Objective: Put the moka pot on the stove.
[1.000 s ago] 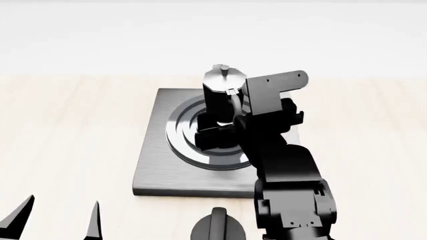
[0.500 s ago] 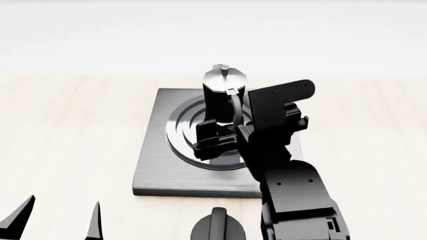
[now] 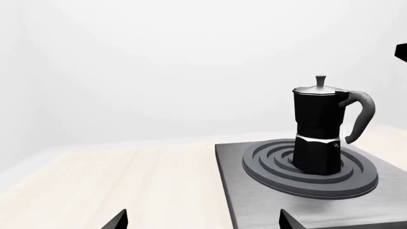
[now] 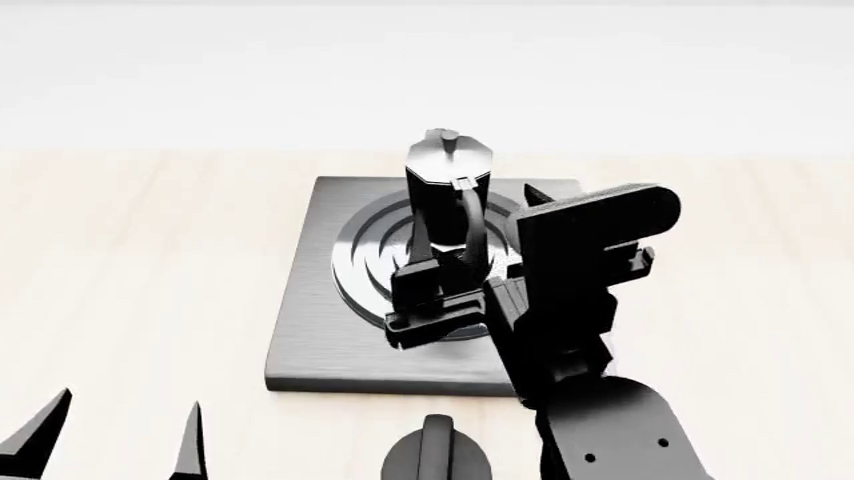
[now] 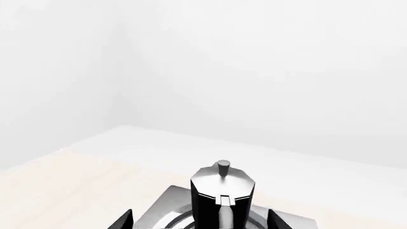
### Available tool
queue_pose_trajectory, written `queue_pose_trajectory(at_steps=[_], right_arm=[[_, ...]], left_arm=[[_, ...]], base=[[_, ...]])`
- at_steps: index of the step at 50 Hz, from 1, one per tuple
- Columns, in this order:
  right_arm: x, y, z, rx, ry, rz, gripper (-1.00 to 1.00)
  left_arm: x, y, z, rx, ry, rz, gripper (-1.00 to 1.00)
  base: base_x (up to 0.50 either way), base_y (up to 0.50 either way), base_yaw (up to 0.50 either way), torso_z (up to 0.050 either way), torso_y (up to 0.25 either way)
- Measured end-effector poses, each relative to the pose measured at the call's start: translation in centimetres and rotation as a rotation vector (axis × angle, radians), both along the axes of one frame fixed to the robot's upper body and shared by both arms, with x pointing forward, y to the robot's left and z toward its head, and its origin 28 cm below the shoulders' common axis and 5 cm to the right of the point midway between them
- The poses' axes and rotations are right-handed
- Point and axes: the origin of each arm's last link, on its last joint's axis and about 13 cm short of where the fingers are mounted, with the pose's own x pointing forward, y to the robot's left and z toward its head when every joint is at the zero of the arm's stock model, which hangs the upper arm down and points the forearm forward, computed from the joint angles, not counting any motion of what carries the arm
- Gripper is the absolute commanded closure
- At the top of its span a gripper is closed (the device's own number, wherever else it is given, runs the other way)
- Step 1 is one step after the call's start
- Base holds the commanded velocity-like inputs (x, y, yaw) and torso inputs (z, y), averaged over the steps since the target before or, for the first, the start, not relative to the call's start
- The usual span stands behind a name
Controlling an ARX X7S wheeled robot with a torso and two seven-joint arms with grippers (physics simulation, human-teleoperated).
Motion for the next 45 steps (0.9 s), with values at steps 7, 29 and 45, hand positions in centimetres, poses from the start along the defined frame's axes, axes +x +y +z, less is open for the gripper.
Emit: queue_pose_trajectory(at_steps=[7, 29, 45], right_arm=[[-1.8, 0.0, 0.5, 0.008, -0.041, 0.009, -1.00], [-6.4, -0.2, 1.2, 0.047, -0.138, 0.016, -1.00], [-9.0, -0.4, 1.9, 0.057, -0.201, 0.017, -1.00]], left_arm=[[0.1, 0.0, 0.0, -0.001, 0.001, -0.001, -1.00], [0.4, -0.2, -0.2, -0.005, 0.007, -0.003, -1.00], [0.2, -0.3, -0.3, -0.005, 0.005, -0.007, -1.00]], base=[[0.00, 0.00, 0.00, 0.000, 0.000], [0.00, 0.00, 0.00, 0.000, 0.000], [0.00, 0.00, 0.00, 0.000, 0.000]])
